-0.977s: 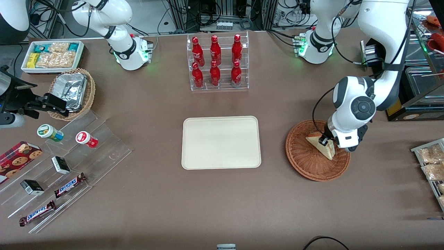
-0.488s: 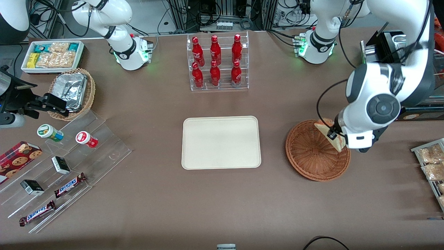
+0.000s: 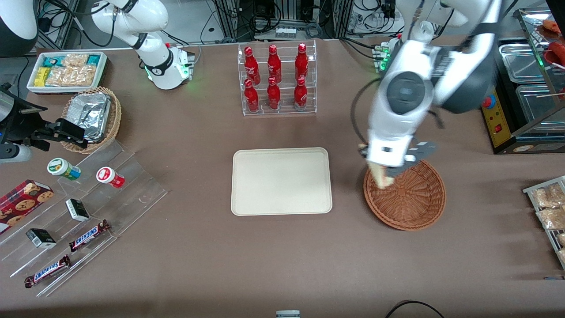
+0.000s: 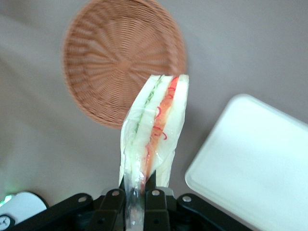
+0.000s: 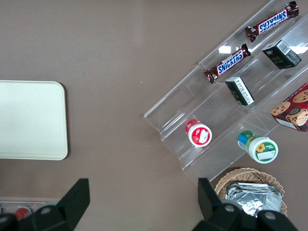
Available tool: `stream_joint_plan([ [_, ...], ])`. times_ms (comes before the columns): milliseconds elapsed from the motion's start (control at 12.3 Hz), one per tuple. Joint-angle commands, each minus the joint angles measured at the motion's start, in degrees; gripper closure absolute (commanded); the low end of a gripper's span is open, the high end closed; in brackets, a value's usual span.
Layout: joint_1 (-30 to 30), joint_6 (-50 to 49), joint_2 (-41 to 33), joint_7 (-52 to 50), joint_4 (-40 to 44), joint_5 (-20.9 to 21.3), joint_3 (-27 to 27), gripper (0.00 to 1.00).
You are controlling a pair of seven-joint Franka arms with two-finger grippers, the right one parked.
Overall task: Place sandwich from basket to tray
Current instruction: 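Carry the sandwich over the cream tray and lower it onto it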
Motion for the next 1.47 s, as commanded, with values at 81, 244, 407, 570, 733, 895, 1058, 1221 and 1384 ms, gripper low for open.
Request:
stream_joint_plan([
  [81, -6.1, 6.1, 10.0, 3.7, 7.1, -0.8, 0.3, 1.00],
  [244, -9.2, 11.3, 15.8, 3.0, 9.1, -0.4, 0.1, 1.00],
  [407, -11.3, 14.5, 22.6, 2.7, 12.9, 0.1, 0.1, 1.00],
  [570, -13.2, 16.6, 26.8, 2.5, 14.5, 0.7, 0.2, 1.00],
  [733, -13.8, 18.7, 29.2, 0.9, 14.5, 1.1, 0.2, 1.00],
  [895, -14.4, 19.5, 30.0, 0.9, 14.5, 1.1, 0.3, 1.00],
  [1058, -14.5, 19.4, 30.0, 0.7, 14.5, 1.1, 0.3, 1.00],
  [1221, -14.6, 19.4, 30.0, 0.5, 14.5, 1.2, 0.3, 0.42],
  [1384, -14.6, 19.2, 29.7, 0.4, 14.4, 3.2, 0.2, 0.00],
])
